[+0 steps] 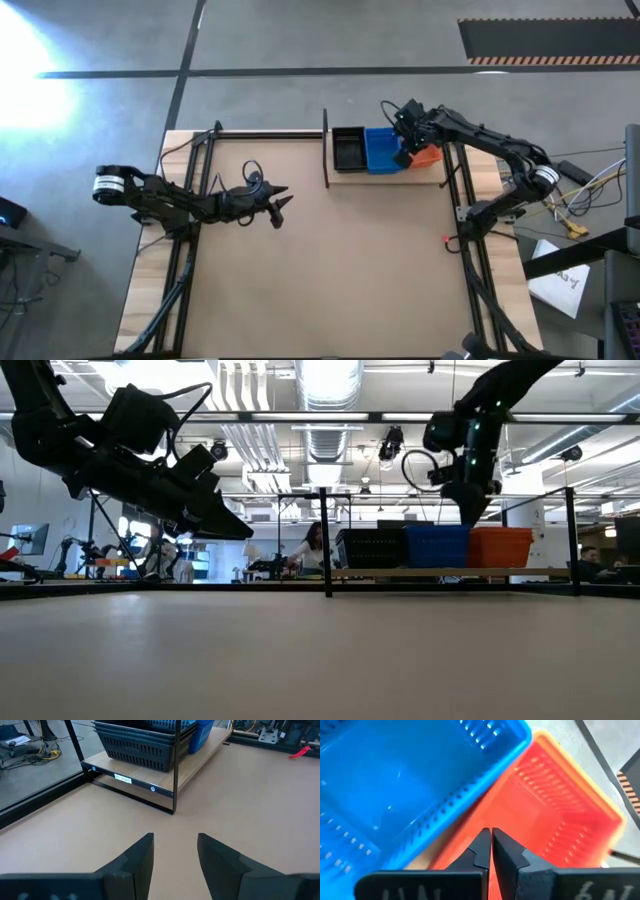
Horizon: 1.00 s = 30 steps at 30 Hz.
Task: Stack baskets on shelf by color
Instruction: Adjust the bins on the shelf
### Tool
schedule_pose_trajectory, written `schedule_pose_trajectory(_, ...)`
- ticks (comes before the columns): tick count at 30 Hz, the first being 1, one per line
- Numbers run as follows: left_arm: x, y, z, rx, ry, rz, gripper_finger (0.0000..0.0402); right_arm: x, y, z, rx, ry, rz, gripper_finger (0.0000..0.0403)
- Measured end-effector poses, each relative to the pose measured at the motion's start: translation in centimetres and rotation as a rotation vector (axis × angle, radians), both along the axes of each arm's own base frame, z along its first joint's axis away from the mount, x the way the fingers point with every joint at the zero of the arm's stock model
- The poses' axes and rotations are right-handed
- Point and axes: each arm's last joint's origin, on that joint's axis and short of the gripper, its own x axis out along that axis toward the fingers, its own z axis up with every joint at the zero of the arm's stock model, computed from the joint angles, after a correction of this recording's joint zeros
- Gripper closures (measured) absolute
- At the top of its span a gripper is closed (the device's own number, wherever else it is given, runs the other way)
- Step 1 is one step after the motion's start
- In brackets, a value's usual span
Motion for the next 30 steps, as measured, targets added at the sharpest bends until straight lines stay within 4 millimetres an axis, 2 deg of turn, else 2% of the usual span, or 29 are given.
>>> schedule_pose_trajectory(5,0.0,0.0,0.0,0.0,-0.001,0.0,0.0265,-1.2,1.4,2.0,-0.028,-0.031,-0.022,0.0394)
schedule_pose_trajectory(8,0.0,0.0,0.0,0.0,-0.001,0.0,0.0265,-1.9,1.5,2.5,-0.039,-0.066,-0.079,0.0394)
schedule_pose_trajectory(12,0.0,0.0,0.0,0.0,-0.001,0.0,0.0265,-2.8,1.5,1.5,-0.006,-0.041,-0.13,0.0394)
schedule_pose_trajectory(18,0.0,0.0,0.0,-0.001,-0.001,-0.003,0.0265,-3.2,1.9,-0.3,0.071,0.006,-0.162,0.0394)
schedule_pose_trajectory(30,0.0,-0.1,0.0,-0.003,-0.002,-0.007,0.0265,-3.4,3.8,0.6,0.144,-0.043,-0.214,0.0394)
